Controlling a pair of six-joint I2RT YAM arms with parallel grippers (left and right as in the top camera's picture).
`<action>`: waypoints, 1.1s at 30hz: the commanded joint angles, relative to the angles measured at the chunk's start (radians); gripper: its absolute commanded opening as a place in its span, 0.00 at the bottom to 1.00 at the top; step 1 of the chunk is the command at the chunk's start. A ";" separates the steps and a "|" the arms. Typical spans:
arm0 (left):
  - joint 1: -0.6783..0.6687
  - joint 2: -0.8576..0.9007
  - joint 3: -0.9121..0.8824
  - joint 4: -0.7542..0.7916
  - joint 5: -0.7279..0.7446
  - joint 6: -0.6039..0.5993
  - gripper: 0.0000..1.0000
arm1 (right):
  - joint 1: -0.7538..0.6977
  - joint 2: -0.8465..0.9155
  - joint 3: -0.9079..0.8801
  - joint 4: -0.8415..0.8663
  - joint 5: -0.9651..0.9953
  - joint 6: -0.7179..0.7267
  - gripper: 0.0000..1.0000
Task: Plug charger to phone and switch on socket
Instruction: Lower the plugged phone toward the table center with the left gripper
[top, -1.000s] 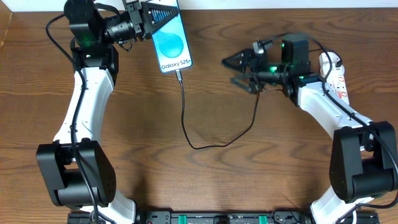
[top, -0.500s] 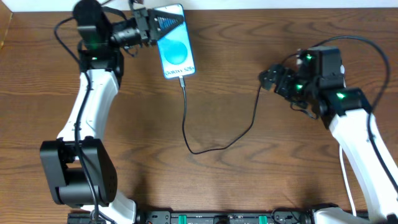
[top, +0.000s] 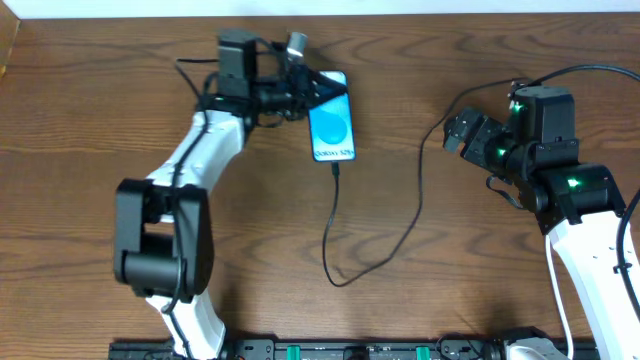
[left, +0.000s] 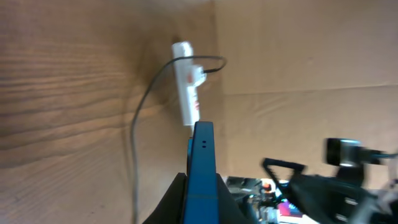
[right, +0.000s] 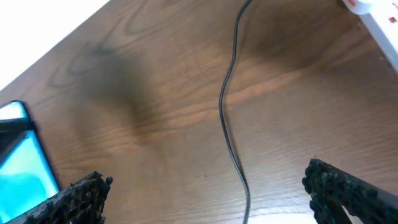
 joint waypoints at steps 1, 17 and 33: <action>-0.040 0.048 0.006 -0.021 -0.060 0.069 0.07 | -0.004 -0.005 0.010 -0.021 0.054 -0.016 0.99; -0.160 0.274 0.006 -0.023 -0.167 0.070 0.07 | -0.004 -0.005 0.010 -0.051 0.063 -0.016 0.99; -0.220 0.275 0.006 -0.141 -0.482 0.071 0.07 | -0.004 -0.005 0.010 -0.061 0.063 -0.033 0.99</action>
